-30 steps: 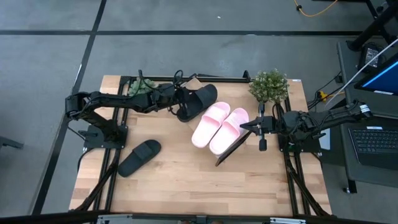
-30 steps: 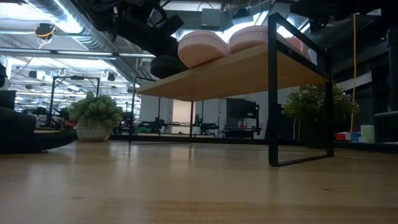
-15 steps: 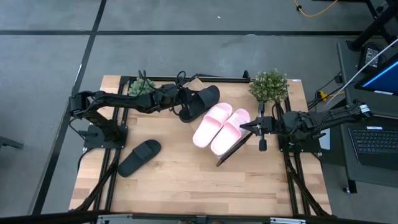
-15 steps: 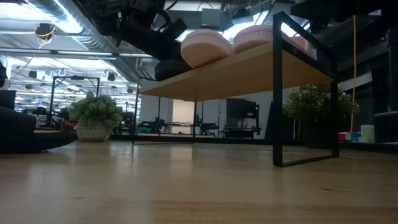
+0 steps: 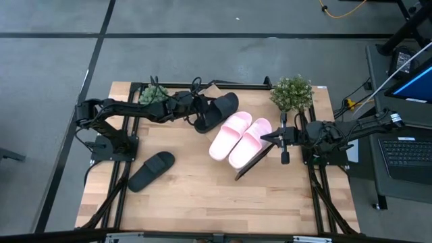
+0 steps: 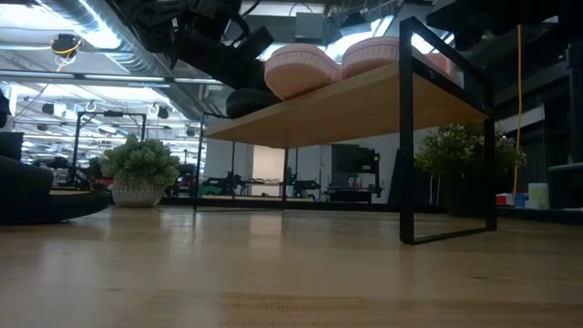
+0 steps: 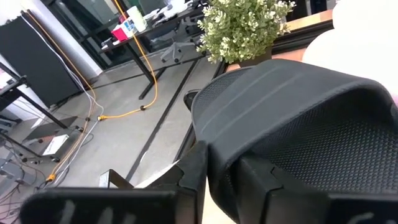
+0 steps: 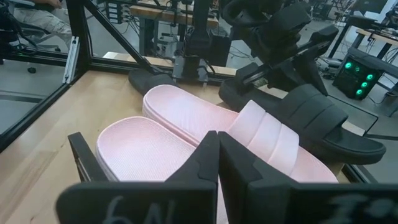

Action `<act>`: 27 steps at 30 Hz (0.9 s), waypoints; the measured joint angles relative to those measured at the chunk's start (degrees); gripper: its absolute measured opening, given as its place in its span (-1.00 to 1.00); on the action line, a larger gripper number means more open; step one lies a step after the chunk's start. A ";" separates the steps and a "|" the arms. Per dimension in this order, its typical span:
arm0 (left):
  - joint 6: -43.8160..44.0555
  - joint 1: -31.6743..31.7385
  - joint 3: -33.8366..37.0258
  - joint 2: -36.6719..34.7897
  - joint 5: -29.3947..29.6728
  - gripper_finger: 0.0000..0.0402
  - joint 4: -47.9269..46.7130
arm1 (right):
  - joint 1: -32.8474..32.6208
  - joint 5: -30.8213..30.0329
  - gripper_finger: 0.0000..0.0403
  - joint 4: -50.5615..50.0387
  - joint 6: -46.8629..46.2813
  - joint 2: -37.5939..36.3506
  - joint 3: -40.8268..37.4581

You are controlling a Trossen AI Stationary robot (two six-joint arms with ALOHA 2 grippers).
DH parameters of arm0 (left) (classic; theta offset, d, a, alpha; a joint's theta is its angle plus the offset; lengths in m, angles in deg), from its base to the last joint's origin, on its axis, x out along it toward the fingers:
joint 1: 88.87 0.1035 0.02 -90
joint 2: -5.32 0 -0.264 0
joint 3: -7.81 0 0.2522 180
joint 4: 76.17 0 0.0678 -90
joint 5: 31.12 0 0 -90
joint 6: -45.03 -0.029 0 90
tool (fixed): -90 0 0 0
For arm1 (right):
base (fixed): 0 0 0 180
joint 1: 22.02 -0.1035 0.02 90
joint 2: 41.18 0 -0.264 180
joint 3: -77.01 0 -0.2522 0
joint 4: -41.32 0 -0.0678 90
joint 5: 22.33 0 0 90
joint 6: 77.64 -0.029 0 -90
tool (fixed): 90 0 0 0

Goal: Pick and place slides into the shelf
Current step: Put the right black slipper on the shelf

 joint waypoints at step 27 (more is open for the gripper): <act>0.04 -0.05 0.17 0.11 -0.41 -0.25 2.10 | 0.02 -0.02 -0.97 0.01 0.00 0.00 0.00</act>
